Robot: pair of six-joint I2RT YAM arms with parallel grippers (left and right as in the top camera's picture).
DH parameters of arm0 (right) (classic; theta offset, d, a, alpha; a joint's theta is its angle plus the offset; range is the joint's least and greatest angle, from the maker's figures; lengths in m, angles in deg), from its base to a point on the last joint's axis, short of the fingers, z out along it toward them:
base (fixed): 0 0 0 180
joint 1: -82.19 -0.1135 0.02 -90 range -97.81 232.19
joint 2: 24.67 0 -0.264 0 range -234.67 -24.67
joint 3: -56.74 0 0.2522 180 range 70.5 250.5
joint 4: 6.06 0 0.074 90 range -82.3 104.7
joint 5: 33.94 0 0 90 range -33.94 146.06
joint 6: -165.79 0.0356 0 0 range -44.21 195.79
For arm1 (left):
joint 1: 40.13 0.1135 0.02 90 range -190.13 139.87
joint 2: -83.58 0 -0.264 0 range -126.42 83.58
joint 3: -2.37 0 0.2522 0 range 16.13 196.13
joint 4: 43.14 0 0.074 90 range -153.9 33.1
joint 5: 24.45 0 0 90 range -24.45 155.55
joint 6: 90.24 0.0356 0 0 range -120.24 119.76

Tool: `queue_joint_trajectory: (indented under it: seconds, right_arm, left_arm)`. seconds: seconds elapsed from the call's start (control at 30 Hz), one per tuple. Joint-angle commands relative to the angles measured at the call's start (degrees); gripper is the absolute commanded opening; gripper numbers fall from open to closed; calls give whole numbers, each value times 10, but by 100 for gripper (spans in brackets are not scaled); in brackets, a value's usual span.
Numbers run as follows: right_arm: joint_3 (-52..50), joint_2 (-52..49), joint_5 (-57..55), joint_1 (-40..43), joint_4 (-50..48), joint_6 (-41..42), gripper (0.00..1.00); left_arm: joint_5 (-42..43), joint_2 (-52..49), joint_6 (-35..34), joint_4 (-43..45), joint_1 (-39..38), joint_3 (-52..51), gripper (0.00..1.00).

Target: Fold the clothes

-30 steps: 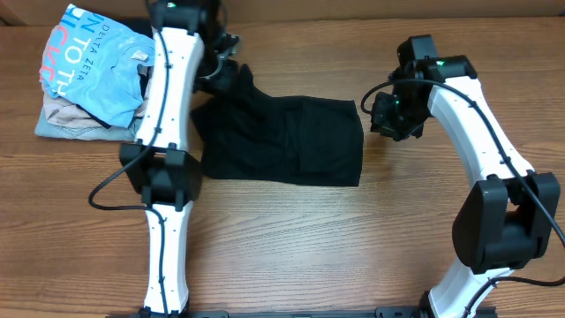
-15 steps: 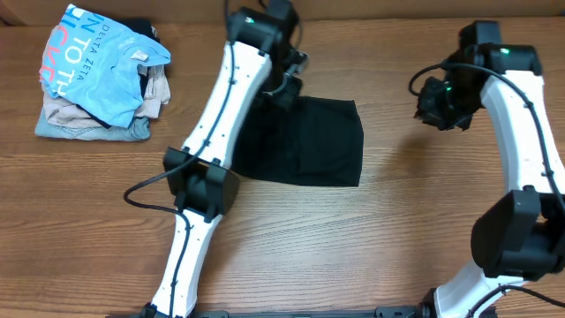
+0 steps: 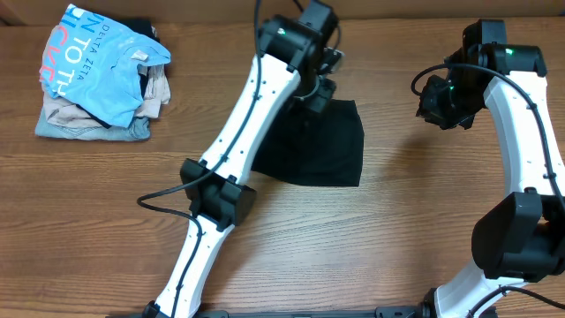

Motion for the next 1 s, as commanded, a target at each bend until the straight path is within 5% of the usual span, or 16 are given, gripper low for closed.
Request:
queue_joint_trajectory:
  seconds: [0.0,0.23,0.4,0.6,0.97]
  right_arm:
    - [16,16,0,-1,-5,-3,22]
    - [16,16,-1,3,-10,-3,22]
    - [16,16,0,14,-12,-3,26]
    - [16,17,9,32,-11,-4,28]
    - [12,15,92,-29,-7,-64,48]
  left_arm:
    - [14,3,-25,28,-34,11,4]
    - [14,2,-53,73,-73,7,4]
    - [12,1,-53,87,-87,-3,63]
    - [11,2,-60,112,-81,-2,97]
    - [10,27,-104,109,62,37,100]
